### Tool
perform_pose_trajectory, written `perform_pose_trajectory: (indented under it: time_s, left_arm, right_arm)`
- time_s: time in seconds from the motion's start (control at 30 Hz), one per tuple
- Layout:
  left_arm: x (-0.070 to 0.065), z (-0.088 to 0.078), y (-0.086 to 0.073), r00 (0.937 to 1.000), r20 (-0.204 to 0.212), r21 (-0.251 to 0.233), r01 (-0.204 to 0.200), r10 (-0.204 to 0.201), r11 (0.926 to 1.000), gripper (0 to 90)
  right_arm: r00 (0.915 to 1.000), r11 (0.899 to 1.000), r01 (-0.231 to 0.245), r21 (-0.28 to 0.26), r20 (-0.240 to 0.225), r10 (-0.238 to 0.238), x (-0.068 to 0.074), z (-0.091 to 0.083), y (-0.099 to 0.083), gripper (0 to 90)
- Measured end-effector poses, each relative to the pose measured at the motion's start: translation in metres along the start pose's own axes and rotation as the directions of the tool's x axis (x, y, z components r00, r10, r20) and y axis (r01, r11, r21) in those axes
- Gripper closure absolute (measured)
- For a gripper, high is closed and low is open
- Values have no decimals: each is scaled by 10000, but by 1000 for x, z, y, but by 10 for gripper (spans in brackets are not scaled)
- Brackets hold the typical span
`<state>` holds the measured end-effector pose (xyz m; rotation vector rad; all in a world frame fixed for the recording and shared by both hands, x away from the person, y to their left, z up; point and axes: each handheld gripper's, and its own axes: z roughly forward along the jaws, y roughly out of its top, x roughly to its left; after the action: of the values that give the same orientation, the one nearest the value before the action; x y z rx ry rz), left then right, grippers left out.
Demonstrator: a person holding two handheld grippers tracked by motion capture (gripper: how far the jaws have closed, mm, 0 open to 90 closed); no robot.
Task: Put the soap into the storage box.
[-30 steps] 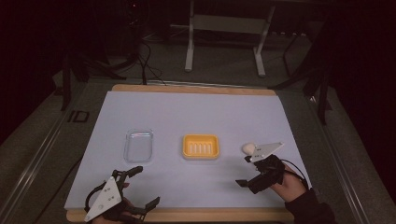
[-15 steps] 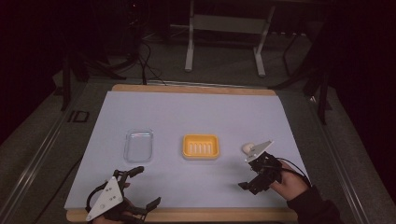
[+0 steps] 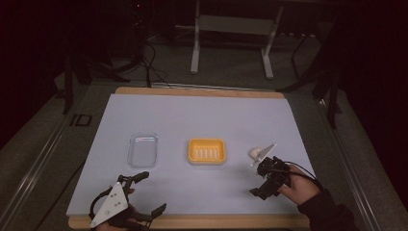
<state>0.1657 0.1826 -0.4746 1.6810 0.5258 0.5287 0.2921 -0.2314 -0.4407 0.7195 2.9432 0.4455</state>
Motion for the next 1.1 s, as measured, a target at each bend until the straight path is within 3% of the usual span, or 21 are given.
perform_pose_trajectory:
  time_s: [0.23,0.43,0.53,0.8,0.93,1.0,1.1]
  left_arm:
    - [0,0,0,10000,-13,20,9,-9,10000,11]
    - [0,1,0,10000,-7,77,-14,14,10000,11]
    - [0,1,0,10000,-11,87,-6,6,10000,11]
    - [0,1,0,10000,-12,133,-43,43,9999,11]
    - [0,1,0,10000,6,134,-29,29,9999,11]
    - [0,1,0,10000,10,132,-38,38,9999,11]
    - [0,1,0,10000,17,131,-41,41,9999,11]
  right_arm:
    - [9997,9994,-220,285,127,217,-3,4,-4,123]
    - [9956,9937,-924,633,230,911,-12,5,-11,133]
    - [9941,9907,-1061,852,328,1036,-15,7,-13,133]
    - [9823,9736,-1824,1371,681,1745,-29,11,-20,132]
    - [9738,9571,-2200,1887,1004,2040,-37,14,-23,137]
    - [9731,9569,-2217,1879,1064,2045,-38,14,-24,140]
    - [9645,9421,-2587,2133,1105,2398,-45,14,-24,140]
